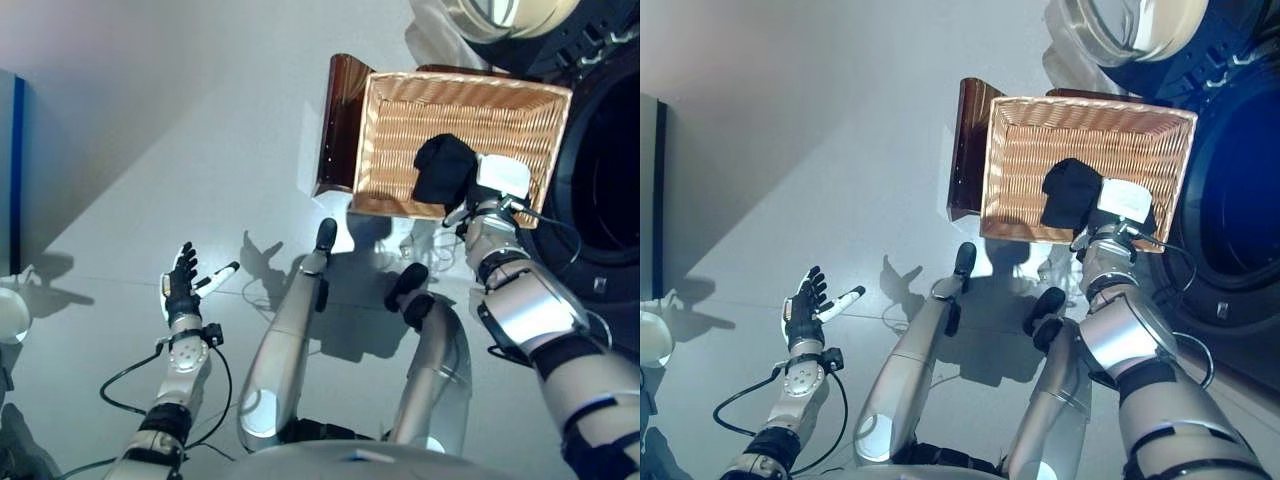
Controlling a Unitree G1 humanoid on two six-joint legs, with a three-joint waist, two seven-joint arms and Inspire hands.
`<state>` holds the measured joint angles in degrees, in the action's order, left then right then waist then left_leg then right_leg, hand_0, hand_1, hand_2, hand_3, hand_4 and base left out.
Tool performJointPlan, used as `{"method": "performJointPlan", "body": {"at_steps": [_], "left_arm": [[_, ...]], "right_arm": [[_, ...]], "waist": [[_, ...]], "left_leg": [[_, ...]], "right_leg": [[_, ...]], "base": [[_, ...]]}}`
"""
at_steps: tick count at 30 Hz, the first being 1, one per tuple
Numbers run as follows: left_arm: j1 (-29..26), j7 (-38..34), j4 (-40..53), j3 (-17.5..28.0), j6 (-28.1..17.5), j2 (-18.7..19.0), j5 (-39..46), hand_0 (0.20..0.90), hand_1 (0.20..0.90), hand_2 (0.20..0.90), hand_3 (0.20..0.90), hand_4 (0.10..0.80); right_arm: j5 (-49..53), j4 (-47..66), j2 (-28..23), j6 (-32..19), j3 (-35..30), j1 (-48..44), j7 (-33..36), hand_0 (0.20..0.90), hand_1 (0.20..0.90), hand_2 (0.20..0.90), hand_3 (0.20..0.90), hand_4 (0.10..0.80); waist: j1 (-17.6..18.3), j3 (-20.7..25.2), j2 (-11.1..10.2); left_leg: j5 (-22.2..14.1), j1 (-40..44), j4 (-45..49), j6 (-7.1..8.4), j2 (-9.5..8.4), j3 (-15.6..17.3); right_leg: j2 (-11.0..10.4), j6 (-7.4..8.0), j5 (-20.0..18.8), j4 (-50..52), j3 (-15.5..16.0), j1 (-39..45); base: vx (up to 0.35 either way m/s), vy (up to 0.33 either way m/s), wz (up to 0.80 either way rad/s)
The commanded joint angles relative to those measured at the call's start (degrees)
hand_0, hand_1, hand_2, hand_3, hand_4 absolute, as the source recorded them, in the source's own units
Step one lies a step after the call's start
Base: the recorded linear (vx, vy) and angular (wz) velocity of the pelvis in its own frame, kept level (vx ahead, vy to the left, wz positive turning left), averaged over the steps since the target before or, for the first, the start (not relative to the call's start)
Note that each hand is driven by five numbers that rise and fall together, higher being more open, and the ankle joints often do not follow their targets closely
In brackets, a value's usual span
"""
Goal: Pick up the clothes and place them into the washing machine
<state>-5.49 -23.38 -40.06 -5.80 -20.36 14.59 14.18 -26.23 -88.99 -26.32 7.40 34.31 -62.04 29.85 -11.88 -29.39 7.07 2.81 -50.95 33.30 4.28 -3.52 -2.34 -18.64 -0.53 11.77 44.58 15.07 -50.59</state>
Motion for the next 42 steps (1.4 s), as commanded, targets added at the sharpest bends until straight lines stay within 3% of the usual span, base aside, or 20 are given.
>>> {"method": "performJointPlan", "body": {"at_steps": [1,12,16,27,32,33,35,42], "left_arm": [[3.6,-3.4,3.4,2.5,-3.5,5.3,1.6,0.9,0.9,0.9,0.9,0.8],[3.6,-3.8,1.6,2.6,-4.8,5.2,3.9,0.9,0.9,0.9,0.9,0.8],[3.3,-4.4,-1.1,3.4,-5.2,5.1,5.0,0.9,0.9,0.9,0.9,0.8],[1.4,-4.2,-8.5,4.8,-5.0,5.4,6.0,0.9,0.9,0.9,0.9,0.8],[1.4,-3.7,-14.1,5.3,-4.2,5.6,5.6,0.9,0.9,0.9,0.9,0.8],[1.5,-3.6,-15.1,5.3,-4.0,5.6,5.5,0.9,0.9,0.9,0.9,0.8],[1.9,-3.4,-16.9,5.3,-3.7,5.2,5.5,0.9,0.9,0.9,0.9,0.8],[2.6,-2.8,-20.3,5.2,-3.7,4.3,5.3,0.9,0.9,0.9,0.9,0.8]], "right_arm": [[2.3,2.5,-1.4,-2.2,2.0,-6.3,2.2,0.9,0.9,0.9,0.9,0.8],[5.5,3.2,-1.0,-3.1,2.6,-9.7,3.1,0.9,0.9,0.9,0.9,0.8],[5.3,6.5,2.2,-3.4,2.9,-9.4,3.7,0.9,0.9,0.9,0.9,0.8],[6.6,12.0,6.7,-4.3,-0.3,-3.8,5.2,0.9,0.9,0.9,0.9,0.8],[7.1,16.0,8.1,-5.8,-2.5,1.3,4.6,0.9,0.9,0.9,0.9,0.8],[7.1,16.7,8.2,-5.9,-3.0,2.4,4.5,0.9,0.9,0.9,0.9,0.8],[6.8,17.4,8.2,-6.2,-3.4,4.7,4.1,0.9,0.9,0.9,0.9,0.8],[5.4,14.8,7.6,-6.4,-4.4,8.4,4.1,0.9,0.9,0.9,0.9,0.8]], "waist": [[-1.7,-0.4,1.2],[-0.5,-0.4,0.2],[0.5,-0.4,-1.5],[1.8,-0.4,-4.7],[2.4,2.0,-6.3],[2.5,2.4,-6.5],[2.8,3.5,-7.0],[3.0,6.1,-6.6]], "left_leg": [[-3.5,-1.6,-2.3,-3.81,-1.52,3.3],[-3.8,-2.5,-2.8,-3.8,-1.42,3.9],[-3.8,0.1,-4.9,-3.81,-0.95,4.4],[-3.0,12.3,-11.8,-3.56,0.15,4.7],[-2.3,19.5,-16.4,-3.41,0.98,4.8],[-0.6,20.1,-17.4,-3.82,1.35,5.4],[-0.6,22.4,-18.5,-3.74,1.68,5.5],[-0.4,27.4,-21.3,-3.69,1.86,6.0]], "right_leg": [[3.8,0.03,-2.6,-2.1,-0.1,0.4],[4.0,-0.08,-2.8,-3.3,-0.5,-0.4],[4.7,0.3,-3.5,-5.8,-0.7,1.8],[6.1,1.7,-5.9,-14.1,0.2,14.1],[7.1,2.79,-7.6,-19.5,0.3,21.3],[7.3,2.32,-9.5,-21.3,0.8,22.2],[7.7,2.69,-10.2,-23.3,0.8,24.5],[8.4,3.33,-11.2,-27.1,0.4,29.1]], "base": [[0.01,0.044,-0.36],[0.014,0.011,-0.03],[0.047,0.02,0.03],[0.043,-0.016,-0.12],[0.107,-0.016,-0.08],[0.045,0.01,-0.16],[0.081,-0.009,-0.17],[0.081,-0.006,-0.12]]}}
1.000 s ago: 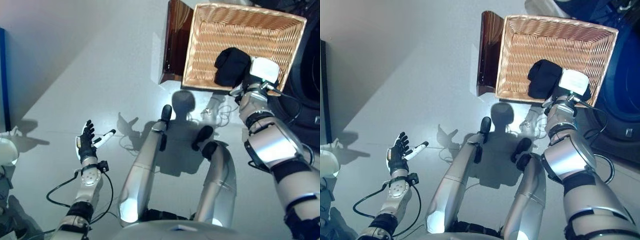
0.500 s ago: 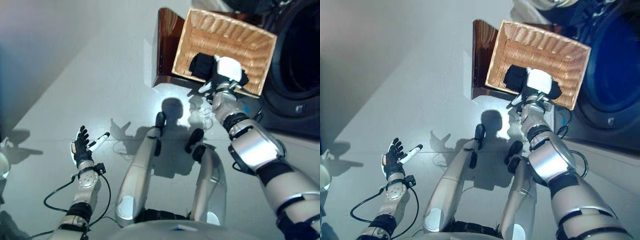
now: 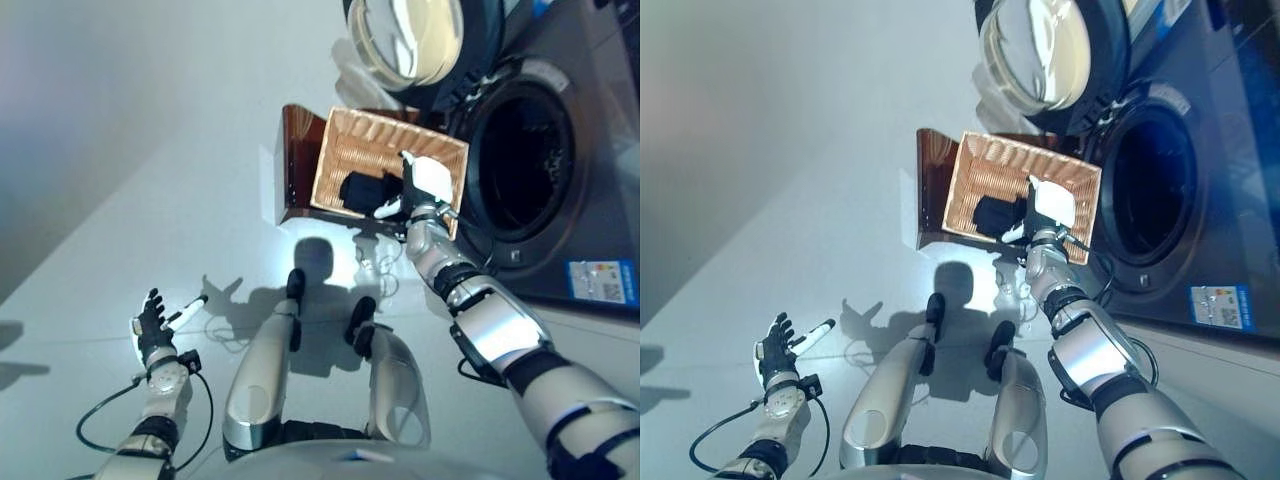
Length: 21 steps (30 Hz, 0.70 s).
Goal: Pick up the clothes and place them into the washing machine
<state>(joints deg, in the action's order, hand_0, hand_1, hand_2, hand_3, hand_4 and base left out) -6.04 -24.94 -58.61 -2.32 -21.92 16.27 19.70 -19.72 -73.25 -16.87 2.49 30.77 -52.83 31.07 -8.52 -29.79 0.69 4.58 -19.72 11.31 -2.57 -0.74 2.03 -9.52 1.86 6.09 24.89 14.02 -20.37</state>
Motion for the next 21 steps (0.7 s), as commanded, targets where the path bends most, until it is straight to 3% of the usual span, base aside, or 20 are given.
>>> {"method": "performJointPlan", "body": {"at_steps": [1,11,18,21], "left_arm": [[3.1,-1.3,-1.4,1.8,-2.3,2.7,-0.4,0.9,0.9,0.9,0.9,0.8],[2.7,-1.6,0.8,0.3,-2.6,2.7,-1.7,0.9,0.9,0.9,0.9,0.8],[2.3,-2.1,2.9,-0.9,-2.9,2.9,-1.7,0.9,0.9,0.9,0.9,0.8],[2.2,-2.4,3.8,-1.0,-3.0,3.2,-1.4,0.9,0.9,0.9,0.9,0.8]], "right_arm": [[-1.7,-3.5,-2.4,-0.9,-0.8,-0.7,2.9,0.9,0.9,0.9,0.9,0.8],[-3.6,-11.4,-6.2,2.0,-1.2,-4.0,4.1,0.9,0.9,0.9,0.9,0.8],[-2.9,-12.7,-9.5,2.9,-1.0,-8.6,4.6,0.9,0.9,0.9,0.9,0.8],[-2.2,-13.3,-10.6,3.1,-0.8,-10.5,4.8,0.9,0.9,0.9,0.9,0.8]], "waist": [[-0.5,6.8,0.5],[-1.3,5.9,4.0],[-1.7,4.3,4.9],[-1.9,3.4,5.0]], "left_leg": [[-2.2,-3.5,0.6,3.07,-1.12,1.6],[-2.4,-5.9,3.0,2.59,-2.12,1.3],[-2.5,-9.5,5.5,2.61,-2.49,0.9],[-4.5,-11.1,7.9,2.95,-2.73,0.5]], "right_leg": [[-0.9,1.0,-5.6,-7.5,1.3,-1.1],[-1.9,0.51,-5.1,-4.6,1.2,-4.0],[-2.6,-0.01,-3.9,-1.3,1.3,-7.1],[-2.9,0.28,-1.6,1.7,0.3,-8.8]], "base": [[0.01,0.007,-0.05],[-0.004,0.0,0.01],[-0.015,-0.01,0.09],[0.003,-0.017,0.13]]}}
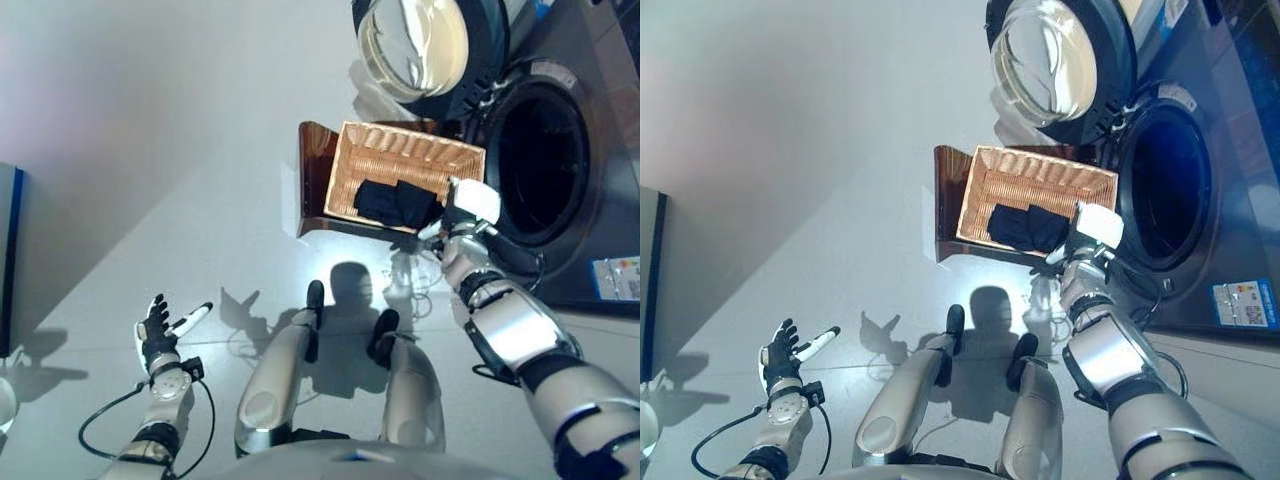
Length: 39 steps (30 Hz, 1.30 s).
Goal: Pick up the clothes and place them into the washing machine
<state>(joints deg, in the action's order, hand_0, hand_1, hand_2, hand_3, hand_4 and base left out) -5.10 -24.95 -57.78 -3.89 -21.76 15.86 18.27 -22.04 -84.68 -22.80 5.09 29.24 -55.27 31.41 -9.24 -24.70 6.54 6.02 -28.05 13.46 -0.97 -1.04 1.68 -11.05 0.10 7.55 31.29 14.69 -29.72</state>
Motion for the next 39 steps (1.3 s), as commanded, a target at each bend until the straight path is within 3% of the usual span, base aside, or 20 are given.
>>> {"method": "performJointPlan", "body": {"at_steps": [1,10,27,39], "left_arm": [[1.3,-2.5,3.2,0.5,-3.3,3.6,0.2,0.9,0.9,0.9,0.9,0.8],[0.9,-2.7,3.7,-0.4,-3.0,3.4,0.4,0.9,0.9,0.9,0.9,0.8],[2.0,-3.3,7.9,0.5,-3.6,4.1,-1.1,0.9,0.9,0.9,0.9,0.8],[2.3,-3.2,12.2,0.1,-3.1,4.5,-2.1,0.9,0.9,0.9,0.9,0.8]], "right_arm": [[0.4,-2.2,-5.3,0.5,0.8,-8.8,4.4,0.9,0.9,0.9,0.9,0.8],[2.1,-2.9,-6.3,0.5,1.1,-12.5,4.7,0.9,0.9,0.9,0.9,0.8],[2.5,-2.4,-4.5,-0.3,1.7,-13.2,4.5,0.9,0.9,0.9,0.9,0.8],[4.2,-3.3,-6.6,-1.0,2.3,-13.5,3.1,0.9,0.9,0.9,0.9,0.8]], "waist": [[-1.2,-2.1,-0.8],[-1.3,-4.4,-0.3],[-2.1,-4.6,-0.2],[-3.6,-5.1,0.5]], "left_leg": [[-6.1,-3.7,6.6,1.3,-2.55,0.9],[-6.9,-8.9,10.8,1.1,-2.76,0.6],[-7.0,-9.6,10.5,0.69,-3.36,0.5],[-7.5,-14.3,12.8,0.49,-4.03,-0.4]], "right_leg": [[-1.4,1.91,-2.8,-3.8,-0.5,-0.4],[-2.4,1.51,-1.6,1.2,-0.7,-5.1],[-2.7,1.79,-2.2,1.2,-0.7,-6.3],[-3.8,1.68,-0.9,4.0,0.3,-10.1]], "base": [[-0.067,-0.002,0.15],[-0.033,-0.003,0.06],[-0.001,0.0,0.0],[0.004,0.001,0.09]]}}
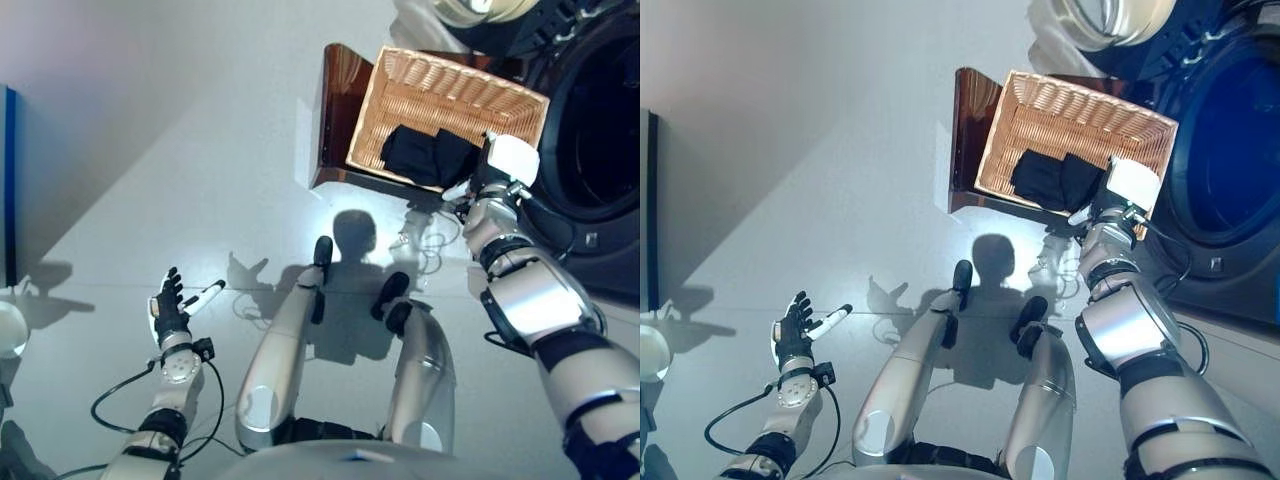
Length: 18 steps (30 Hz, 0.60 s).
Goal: Pick up the clothes and place them into the washing machine
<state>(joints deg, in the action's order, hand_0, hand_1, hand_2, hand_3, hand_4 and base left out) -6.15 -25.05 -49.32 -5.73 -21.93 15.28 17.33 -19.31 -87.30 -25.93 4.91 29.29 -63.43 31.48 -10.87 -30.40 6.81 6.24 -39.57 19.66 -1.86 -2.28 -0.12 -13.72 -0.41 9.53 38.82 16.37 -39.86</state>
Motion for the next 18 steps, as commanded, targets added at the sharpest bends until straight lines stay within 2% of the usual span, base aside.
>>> {"method": "performJointPlan", "body": {"at_steps": [1,5,7,10,12,13,14,15,17,18], "left_arm": [[3.4,-3.2,4.3,1.9,-2.8,5.0,-1.3,0.9,0.9,0.9,0.9,0.8],[4.2,-3.2,8.1,1.3,-2.7,4.8,-2.2,0.9,0.9,0.9,0.9,0.8],[4.4,-3.4,9.3,1.3,-2.7,4.8,-2.5,0.9,0.9,0.9,0.9,0.8],[4.1,-3.6,9.6,1.0,-2.5,4.5,-2.4,0.9,0.9,0.9,0.9,0.8],[3.7,-3.7,11.1,1.2,-2.1,4.8,-3.3,0.9,0.9,0.9,0.9,0.8],[3.9,-3.7,12.1,1.3,-1.7,4.6,-3.6,0.9,0.9,0.9,0.9,0.8],[4.2,-3.7,13.0,1.4,-1.7,4.6,-4.0,0.9,0.9,0.9,0.9,0.8],[4.5,-3.8,13.9,1.5,-1.6,4.5,-4.4,0.9,0.9,0.9,0.9,0.8],[4.8,-4.0,14.7,1.5,-1.6,4.6,-4.9,0.9,0.9,0.9,0.9,0.8],[4.6,-3.7,14.7,0.9,-1.1,4.6,-5.5,0.9,0.9,0.9,0.9,0.8]], "right_arm": [[1.5,-0.8,-3.5,-0.8,2.5,-5.5,2.8,0.9,0.9,0.9,0.9,0.8],[2.0,-1.3,-3.9,-0.9,2.7,-5.5,2.5,0.9,0.9,0.9,0.9,0.8],[1.9,-1.5,-4.0,-0.8,2.8,-5.9,2.4,0.829,0.829,0.829,0.829,0.749],[2.6,-1.1,-3.5,0.5,2.3,-7.7,2.1,0.527,0.527,0.527,0.527,0.533],[1.2,-2.1,-4.0,0.5,4.4,-10.2,1.4,0.483,0.483,0.483,0.483,0.502],[1.4,-2.6,-4.0,0.5,4.7,-10.4,1.1,0.406,0.406,0.406,0.406,0.447],[1.6,-2.7,-4.0,0.3,4.6,-10.1,1.1,0.277,0.277,0.277,0.277,0.355],[1.7,-2.7,-3.9,0.1,4.4,-9.4,1.0,0.203,0.203,0.203,0.203,0.302],[1.6,-2.5,-3.6,0.1,4.4,-8.9,1.1,0.2,0.2,0.2,0.2,0.3],[1.4,-4.0,-1.5,0.3,4.0,-9.3,0.8,0.2,0.2,0.2,0.2,0.3]], "waist": [[-2.1,0.6,0.3],[-2.8,0.6,0.8],[-3.0,0.6,1.1],[-3.1,0.6,1.2],[-3.4,0.6,1.4],[-3.6,0.6,1.5],[-3.7,0.6,1.7],[-3.8,0.6,1.8],[-3.9,0.6,1.9],[-4.6,0.6,2.6]], "left_leg": [[-7.7,-3.4,6.9,1.39,-2.81,1.3],[-7.7,-5.8,7.7,1.38,-3.17,1.0],[-7.7,-6.7,8.0,1.28,-3.35,0.8],[-7.7,-7.8,8.6,1.27,-3.5,0.7],[-7.8,-8.5,8.9,1.21,-3.73,0.6],[-7.8,-8.8,9.0,1.24,-3.82,0.7],[-7.7,-9.2,9.1,1.24,-3.83,0.6],[-7.7,-9.4,9.1,1.22,-3.88,0.5],[-7.6,-9.6,9.2,1.23,-3.92,0.5],[-7.5,-9.8,9.2,1.17,-4.15,0.5]], "right_leg": [[-1.2,2.18,-2.8,-3.2,-1.2,-0.6],[-1.6,2.0,-2.3,-2.3,-0.7,-2.5],[-1.7,1.97,-2.3,-1.8,-0.8,-3.6],[-1.8,1.89,-2.2,-1.2,-0.5,-4.6],[-2.1,1.77,-2.0,-0.3,-0.6,-5.5],[-2.2,1.76,-2.0,-0.3,-0.6,-5.7],[-2.3,1.77,-1.9,-0.2,-0.6,-6.1],[-2.3,1.78,-1.9,0.0,-0.6,-6.4],[-2.3,1.74,-2.0,0.2,-0.7,-6.7],[-2.6,1.84,-2.0,0.4,-0.7,-7.0]], "base": [[-0.005,0.002,0.1],[-0.01,0.001,0.13],[-0.009,0.008,0.11],[-0.009,0.006,0.03],[-0.013,0.005,0.05],[-0.015,0.005,0.08],[-0.012,0.003,0.08],[-0.006,0.007,0.09],[-0.006,0.016,0.1],[-0.009,0.013,0.04]]}}
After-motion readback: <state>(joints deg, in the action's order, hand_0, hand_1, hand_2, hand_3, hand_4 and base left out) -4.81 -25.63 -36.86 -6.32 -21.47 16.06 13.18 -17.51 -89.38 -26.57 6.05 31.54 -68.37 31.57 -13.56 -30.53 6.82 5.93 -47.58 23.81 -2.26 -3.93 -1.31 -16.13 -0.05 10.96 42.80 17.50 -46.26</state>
